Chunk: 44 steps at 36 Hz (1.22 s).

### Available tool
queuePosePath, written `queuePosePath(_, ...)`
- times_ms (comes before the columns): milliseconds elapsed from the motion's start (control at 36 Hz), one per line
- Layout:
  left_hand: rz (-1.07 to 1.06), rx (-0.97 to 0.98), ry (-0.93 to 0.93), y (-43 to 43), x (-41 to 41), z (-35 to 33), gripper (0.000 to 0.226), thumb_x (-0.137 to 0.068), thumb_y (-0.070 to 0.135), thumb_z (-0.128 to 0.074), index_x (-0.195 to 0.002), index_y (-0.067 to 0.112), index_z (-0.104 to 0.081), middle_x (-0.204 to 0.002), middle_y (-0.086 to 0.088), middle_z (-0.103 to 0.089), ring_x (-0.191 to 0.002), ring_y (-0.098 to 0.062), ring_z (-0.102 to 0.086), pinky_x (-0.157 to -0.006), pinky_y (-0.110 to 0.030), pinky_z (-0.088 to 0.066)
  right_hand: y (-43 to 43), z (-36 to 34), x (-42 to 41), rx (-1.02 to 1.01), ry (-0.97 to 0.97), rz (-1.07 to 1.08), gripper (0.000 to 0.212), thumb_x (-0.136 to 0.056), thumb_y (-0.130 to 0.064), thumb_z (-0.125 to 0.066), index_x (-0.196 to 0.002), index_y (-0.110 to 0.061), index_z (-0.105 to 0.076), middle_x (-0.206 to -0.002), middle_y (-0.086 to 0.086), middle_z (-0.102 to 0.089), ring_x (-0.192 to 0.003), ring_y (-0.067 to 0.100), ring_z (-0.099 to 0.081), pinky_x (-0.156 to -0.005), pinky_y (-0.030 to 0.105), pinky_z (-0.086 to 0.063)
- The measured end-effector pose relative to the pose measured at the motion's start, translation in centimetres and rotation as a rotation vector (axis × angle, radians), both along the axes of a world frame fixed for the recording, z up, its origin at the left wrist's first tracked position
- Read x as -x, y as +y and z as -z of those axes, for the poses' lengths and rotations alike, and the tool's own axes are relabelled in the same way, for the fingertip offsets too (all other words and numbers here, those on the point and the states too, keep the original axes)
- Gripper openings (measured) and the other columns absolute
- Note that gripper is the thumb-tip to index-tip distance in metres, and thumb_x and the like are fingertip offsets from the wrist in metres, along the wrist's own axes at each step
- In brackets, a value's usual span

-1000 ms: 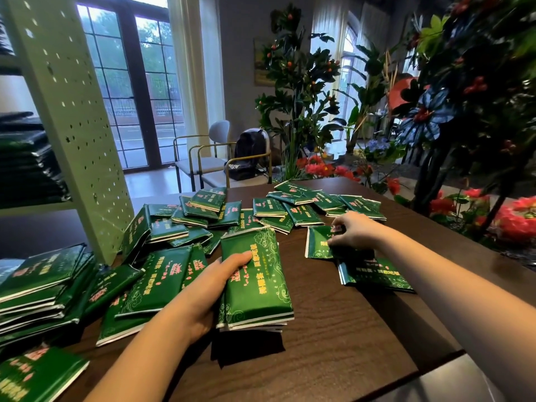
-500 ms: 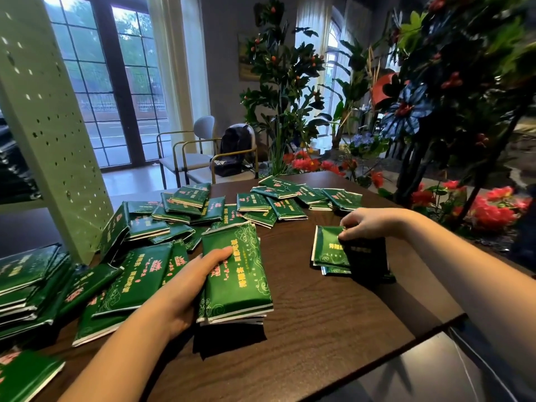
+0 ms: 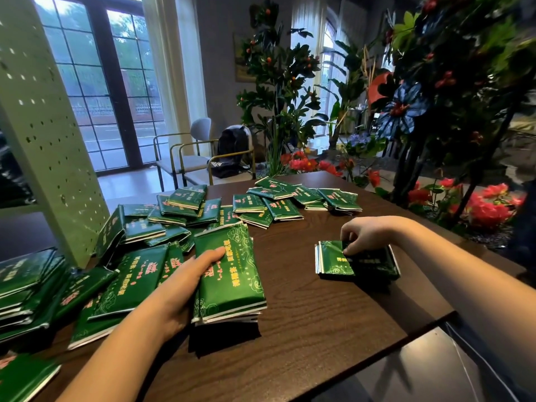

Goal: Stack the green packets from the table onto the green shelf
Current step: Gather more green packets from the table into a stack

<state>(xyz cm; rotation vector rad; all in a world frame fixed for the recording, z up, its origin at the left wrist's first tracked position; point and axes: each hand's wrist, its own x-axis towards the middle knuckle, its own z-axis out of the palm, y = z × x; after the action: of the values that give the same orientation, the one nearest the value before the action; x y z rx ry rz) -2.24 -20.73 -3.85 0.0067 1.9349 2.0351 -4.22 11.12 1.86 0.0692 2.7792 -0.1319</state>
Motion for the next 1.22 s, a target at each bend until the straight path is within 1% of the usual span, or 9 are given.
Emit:
queuePosePath(222, -0.027, -0.023, -0.003, 0.1, -0.6, -0.4, 0.037, -0.094, 0.038, -0.055, -0.114, 0.007, -0.062, -0.098, -0.013, -0.067, -0.082, -0.025, -0.064, -0.078, -0.036, -0.052, -0.9, 0.1, -0.4, 0.152, 0.034, 0.009, 0.051, -0.089, -0.029, -0.065, -0.134, -0.021, -0.043, -0.109, -0.003, -0.044, -0.1, 0.016, -0.049, -0.083, 0.027, -0.043)
queuePosePath(389, -0.046, -0.055, -0.014, 0.1, -0.7, -0.4, 0.043, -0.095, 0.034, -0.055, -0.124, 0.003, -0.059, -0.113, -0.019, -0.065, -0.086, -0.027, -0.063, -0.078, -0.036, -0.052, -2.2, -0.5, -0.2, 0.209, 0.163, -0.143, 0.014, -0.088, -0.026, -0.065, -0.1, -0.022, -0.061, -0.101, -0.003, -0.057, -0.094, 0.015, -0.056, -0.078, 0.027, -0.045)
queuePosePath(472, -0.042, -0.11, -0.03, -0.1, -0.8, -0.4, 0.039, -0.091, 0.03, -0.059, -0.12, 0.003, -0.061, -0.093, -0.013, -0.073, -0.072, -0.023, -0.069, -0.063, -0.03, -0.055, -3.3, -1.1, -0.4, 0.282, 0.24, -0.233, 0.013, -0.089, -0.023, -0.063, -0.087, -0.029, -0.051, -0.093, -0.007, -0.053, -0.094, 0.017, -0.054, -0.079, 0.03, -0.044)
queuePosePath(611, -0.054, -0.092, -0.012, 0.0, -1.0, -0.5, 0.043, -0.086, 0.027, -0.064, -0.121, 0.003, -0.058, -0.082, -0.01, -0.075, -0.065, -0.02, -0.071, -0.052, -0.026, -0.055, -5.4, -2.5, -1.4, 0.639, 0.393, -0.305, 0.011, -0.091, -0.015, -0.062, -0.1, -0.02, -0.057, -0.106, -0.002, -0.062, -0.103, 0.014, -0.06, -0.086, 0.025, -0.049)
queuePosePath(722, -0.052, -0.058, 0.005, -0.2, -1.0, -0.4, 0.051, -0.084, 0.034, -0.068, -0.124, 0.005, -0.057, -0.092, -0.01, -0.075, -0.075, -0.021, -0.071, -0.068, -0.032, -0.055, -6.9, -4.1, -2.5, 0.736, 0.281, -0.405, 0.015, -0.09, -0.012, -0.062, -0.105, -0.013, -0.06, -0.115, 0.01, -0.064, -0.108, 0.021, -0.06, -0.089, 0.02, -0.049)
queuePosePath(833, -0.037, 0.02, 0.061, -0.6, -1.0, -0.5, 0.11, -0.048, 0.06, -0.081, -0.139, 0.01, -0.046, -0.119, -0.009, -0.068, -0.105, -0.025, -0.066, -0.102, -0.045, -0.047, -8.9, -5.2, -3.2, 0.679, 0.11, -0.495, 0.016, -0.089, -0.013, -0.064, -0.101, -0.024, -0.062, -0.115, 0.01, -0.065, -0.108, 0.026, -0.061, -0.098, 0.034, -0.048)
queuePosePath(944, -0.011, -0.01, 0.066, -0.6, -1.1, -0.9, 0.126, -0.043, 0.073, -0.081, -0.147, 0.015, -0.038, -0.13, -0.008, -0.062, -0.113, -0.024, -0.063, -0.105, -0.044, -0.044, -10.8, -4.7, -2.9, 0.457, 0.096, -0.519, 0.026, -0.088, -0.02, -0.067, -0.11, -0.031, -0.057, -0.116, -0.003, -0.063, -0.11, 0.016, -0.061, -0.096, 0.035, -0.049)
queuePosePath(1111, 0.057, 0.03, 0.192, 0.1, -2.1, -1.3, 0.082, -0.058, 0.064, -0.078, -0.123, 0.02, -0.054, -0.113, -0.001, -0.072, -0.101, -0.019, -0.069, -0.083, -0.032, -0.054, -12.3, -4.8, -2.9, 0.435, 0.091, -0.478, 0.041, -0.087, -0.019, -0.068, -0.121, -0.028, -0.046, -0.101, -0.018, -0.052, -0.085, -0.015, -0.054, -0.065, 0.004, -0.041)
queuePosePath(1222, 0.002, -0.013, 0.204, 0.0, -1.4, -0.7, 0.072, -0.059, 0.034, -0.089, -0.12, 0.015, -0.055, -0.103, -0.006, -0.075, -0.092, -0.025, -0.073, -0.083, -0.044, -0.057, -12.8, -4.5, -2.6, 0.425, 0.162, -0.477, 0.062, -0.085, -0.021, -0.07, -0.137, -0.032, -0.037, -0.118, -0.001, -0.053, -0.113, 0.014, -0.052, -0.091, 0.024, -0.042)
